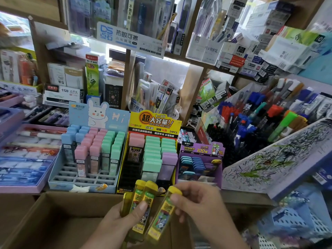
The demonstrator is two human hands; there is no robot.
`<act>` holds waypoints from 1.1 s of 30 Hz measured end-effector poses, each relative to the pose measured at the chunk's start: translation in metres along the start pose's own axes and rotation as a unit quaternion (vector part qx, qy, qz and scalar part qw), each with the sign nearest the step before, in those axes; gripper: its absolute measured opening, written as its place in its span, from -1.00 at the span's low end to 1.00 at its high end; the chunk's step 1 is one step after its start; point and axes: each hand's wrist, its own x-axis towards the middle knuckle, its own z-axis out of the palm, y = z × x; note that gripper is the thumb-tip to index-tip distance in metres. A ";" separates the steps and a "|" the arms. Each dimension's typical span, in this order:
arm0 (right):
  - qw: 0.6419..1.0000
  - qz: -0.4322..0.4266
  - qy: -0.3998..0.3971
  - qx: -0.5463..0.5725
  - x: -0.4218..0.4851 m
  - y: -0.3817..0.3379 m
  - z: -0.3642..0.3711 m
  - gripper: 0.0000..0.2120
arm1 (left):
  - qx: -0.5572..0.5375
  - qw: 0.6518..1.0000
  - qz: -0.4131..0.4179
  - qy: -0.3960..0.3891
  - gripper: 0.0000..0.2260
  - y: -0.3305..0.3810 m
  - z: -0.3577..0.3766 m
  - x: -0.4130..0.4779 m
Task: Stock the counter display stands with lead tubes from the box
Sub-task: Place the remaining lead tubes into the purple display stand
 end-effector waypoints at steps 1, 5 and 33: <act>1.000 -0.012 0.009 -0.006 -0.001 -0.003 -0.009 -0.90 | -0.013 1.000 -0.007 -0.002 -0.55 -0.002 -0.001 0.000; 0.991 -0.083 0.075 -0.069 -0.006 -0.015 -0.049 -0.77 | -0.045 0.999 -0.010 0.004 -0.54 -0.002 -0.001 0.002; 0.790 -0.259 0.212 -0.514 0.078 0.019 -0.119 -0.83 | -0.059 0.998 -0.003 -0.024 -0.66 0.006 0.005 0.000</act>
